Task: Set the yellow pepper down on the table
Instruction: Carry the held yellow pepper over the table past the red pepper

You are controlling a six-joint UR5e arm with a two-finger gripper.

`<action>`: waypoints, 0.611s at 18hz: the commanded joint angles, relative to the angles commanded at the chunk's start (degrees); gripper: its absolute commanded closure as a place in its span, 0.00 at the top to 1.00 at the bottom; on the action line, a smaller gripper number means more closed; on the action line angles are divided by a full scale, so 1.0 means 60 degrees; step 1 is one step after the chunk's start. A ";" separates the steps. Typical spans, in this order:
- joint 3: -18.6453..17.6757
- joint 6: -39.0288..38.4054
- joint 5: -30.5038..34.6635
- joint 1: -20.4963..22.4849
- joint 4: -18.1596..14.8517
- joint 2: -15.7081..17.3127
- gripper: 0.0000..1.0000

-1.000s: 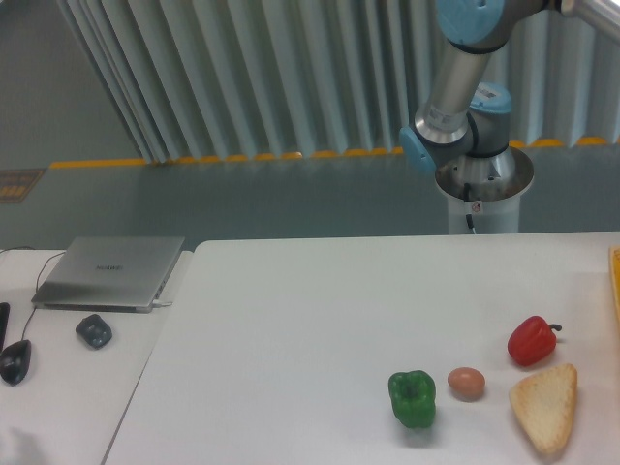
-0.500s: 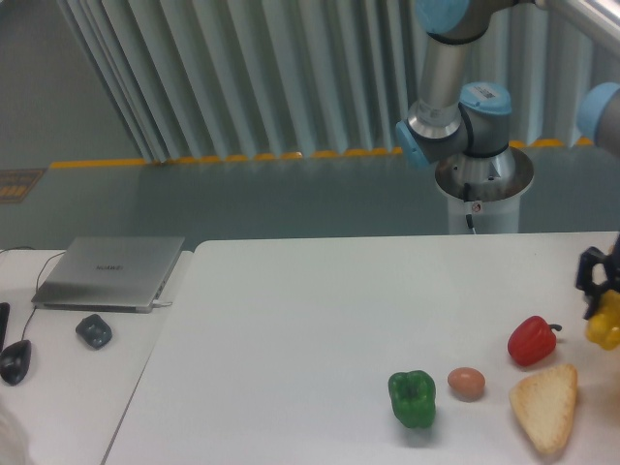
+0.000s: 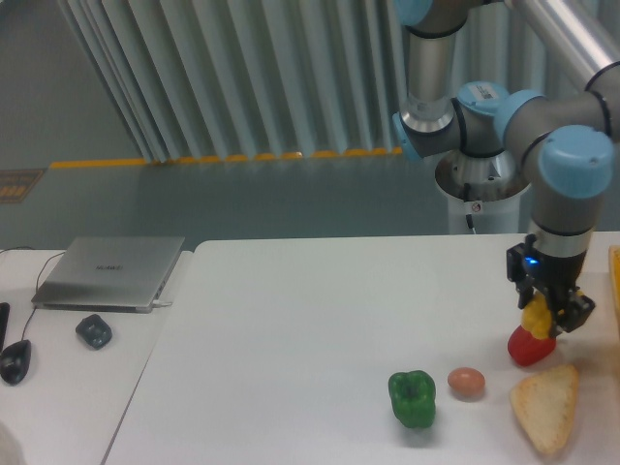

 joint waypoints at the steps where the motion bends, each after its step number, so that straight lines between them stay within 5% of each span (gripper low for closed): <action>1: -0.0117 0.0352 0.0087 -0.0132 0.0044 0.0059 0.40; 11: -0.1027 -0.0684 0.0557 -0.1392 0.0469 0.0030 0.43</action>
